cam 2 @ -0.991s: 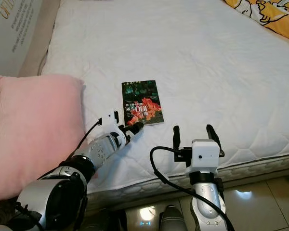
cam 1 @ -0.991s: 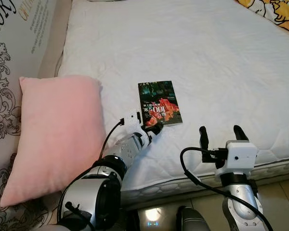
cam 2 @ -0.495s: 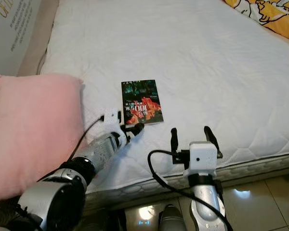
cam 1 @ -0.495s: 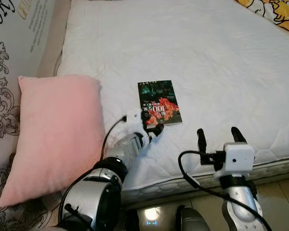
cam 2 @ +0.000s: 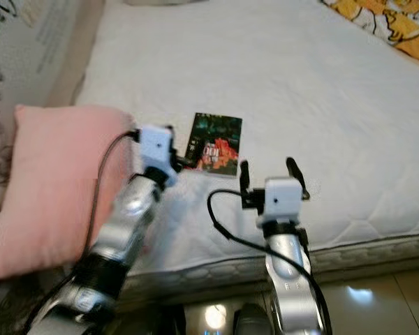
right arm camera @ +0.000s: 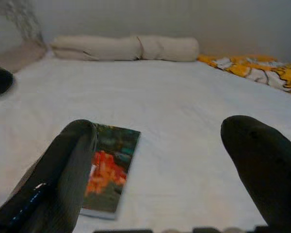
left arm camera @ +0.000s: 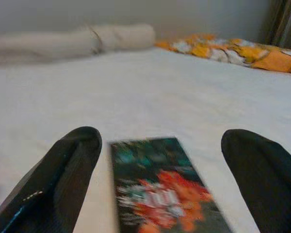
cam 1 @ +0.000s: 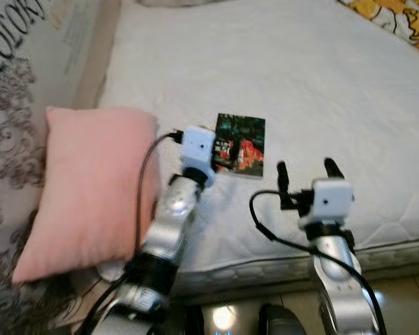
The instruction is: Clean up the room
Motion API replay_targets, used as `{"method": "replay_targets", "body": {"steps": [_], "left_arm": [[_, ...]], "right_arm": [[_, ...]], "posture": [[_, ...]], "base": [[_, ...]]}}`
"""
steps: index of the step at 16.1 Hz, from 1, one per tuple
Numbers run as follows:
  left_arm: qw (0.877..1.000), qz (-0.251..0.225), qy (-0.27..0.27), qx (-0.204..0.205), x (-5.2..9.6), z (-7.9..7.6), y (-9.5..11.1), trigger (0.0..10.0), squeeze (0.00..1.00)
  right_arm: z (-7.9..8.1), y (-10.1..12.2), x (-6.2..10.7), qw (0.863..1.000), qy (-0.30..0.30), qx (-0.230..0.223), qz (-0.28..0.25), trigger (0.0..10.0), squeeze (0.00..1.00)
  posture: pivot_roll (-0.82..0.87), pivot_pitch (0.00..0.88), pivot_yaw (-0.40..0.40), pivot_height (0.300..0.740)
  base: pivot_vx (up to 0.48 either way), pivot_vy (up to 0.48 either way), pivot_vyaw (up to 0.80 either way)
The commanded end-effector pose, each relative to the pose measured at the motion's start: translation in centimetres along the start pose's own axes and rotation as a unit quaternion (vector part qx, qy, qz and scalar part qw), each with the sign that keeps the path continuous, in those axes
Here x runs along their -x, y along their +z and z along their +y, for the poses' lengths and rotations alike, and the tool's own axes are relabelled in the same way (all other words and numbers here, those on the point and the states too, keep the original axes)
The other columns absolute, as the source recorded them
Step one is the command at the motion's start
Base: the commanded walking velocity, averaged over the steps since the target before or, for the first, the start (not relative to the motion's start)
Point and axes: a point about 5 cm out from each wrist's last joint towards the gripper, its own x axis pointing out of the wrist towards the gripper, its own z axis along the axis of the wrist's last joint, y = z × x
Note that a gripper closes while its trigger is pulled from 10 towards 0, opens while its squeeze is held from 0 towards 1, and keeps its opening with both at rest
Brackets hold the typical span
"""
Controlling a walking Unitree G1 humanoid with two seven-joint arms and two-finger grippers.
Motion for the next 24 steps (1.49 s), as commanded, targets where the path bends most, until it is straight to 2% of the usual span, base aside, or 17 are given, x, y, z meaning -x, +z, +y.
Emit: {"method": "replay_targets", "body": {"steps": [1, 3, 6, 9, 11, 12, 13, 14, 16, 18, 19, 21, 24], "left_arm": [[1.0, 0.002, 0.003, -0.018, 0.6, 0.3, 0.1, 10.0, 0.0], [0.999, 0.0, 0.018, -0.044, 1.4, 0.7, 0.4, 10.0, 0.0], [0.997, -0.015, 0.019, -0.079, 1.9, 0.6, 1.0, 10.0, 0.0], [0.997, 0.003, 0.031, -0.069, 1.6, 1.1, 0.9, 10.0, 0.0], [0.997, 0.034, 0.059, -0.044, 1.4, 2.0, 0.2, 10.0, 0.0], [0.993, 0.068, 0.086, -0.039, 1.5, 2.8, -0.7, 10.0, 0.0], [0.988, 0.098, 0.109, -0.049, 1.9, 3.8, -1.8, 10.0, 0.0], [0.983, 0.122, 0.129, -0.04, 2.3, 4.7, -2.8, 10.0, 0.0], [0.975, 0.153, 0.15, -0.051, 3.3, 6.4, -4.1, 10.0, 0.0], [0.973, 0.16, 0.153, -0.06, 3.7, 7.2, -4.4, 10.0, 0.0], [0.975, 0.158, 0.147, -0.06, 3.5, 6.8, -4.3, 10.0, 0.0], [0.983, 0.128, 0.115, -0.07, 2.9, 5.2, -3.5, 10.0, 0.0], [0.989, 0.096, 0.085, -0.073, 2.7, 3.9, -2.7, 10.0, 0.0]], "right_arm": [[0.1, -0.3, -0.1, 1.0, -0.002, -0.008, 0.0, 10.0, 0.15], [0.3, -0.3, -0.8, 1.0, 0.0, -0.011, -0.008, 10.0, 0.16], [0.3, -0.3, -1.4, 1.0, -0.004, -0.012, -0.016, 10.0, 0.15], [-0.2, -0.5, -1.6, 1.0, -0.011, -0.01, -0.022, 10.0, 0.16], [-1.0, -0.3, -1.6, 0.999, -0.031, -0.01, -0.032, 10.0, 0.15], [-1.6, -0.3, -0.9, 0.998, -0.046, -0.019, -0.037, 10.0, 0.15], [-2.4, -0.8, 0.4, 0.998, -0.055, -0.012, -0.028, 10.0, 0.15], [-2.8, -1.5, 1.4, 0.998, -0.057, -0.004, -0.011, 10.0, 0.15], [-3.4, -2.3, 2.6, 0.998, -0.063, 0.004, 0.009, 10.0, 0.16], [-3.5, -2.8, 2.7, 0.998, -0.067, 0.006, 0.014, 10.0, 0.16], [-3.5, -2.9, 2.5, 0.997, -0.069, 0.004, 0.015, 10.0, 0.16], [-3.2, -2.8, 1.9, 0.998, -0.065, 0.0, 0.011, 10.0, 0.15], [-3.0, -2.8, 1.3, 0.998, -0.056, 0.0, 0.008, 10.0, 0.15]], "posture": [[-0.12, 0.048, 0.097, 0.74], [-0.11, 0.028, 0.097, 0.74], [-0.11, 0.012, 0.097, 0.74], [-0.11, 0.0, 0.096, 0.74], [-0.12, 0.0, 0.098, 0.74], [-0.12, 0.0, 0.098, 0.74], [-0.12, 0.0, 0.099, 0.74], [-0.12, 0.0, 0.101, 0.74], [-0.13, 0.0, 0.105, 0.74], [-0.14, 0.0, 0.114, 0.74], [-0.14, 0.0, 0.115, 0.74], [-0.14, 0.0, 0.115, 0.74], [-0.13, 0.0, 0.109, 0.74]], "base": [[0.0, 0.0, 0.0], [0.0, 0.0, 0.0], [0.0, 0.0, 0.0], [0.0, 0.0, 0.0], [0.201, -0.18, 0.0], [0.304, 0.0, 0.0], [0.386, 0.0, 0.0], [0.386, 0.0, 0.0], [0.446, 0.0, 0.0], [0.48, 0.0, 0.0], [0.48, 0.0, 0.0], [0.422, -0.124, 0.0], [0.343, -0.326, 0.0]]}}
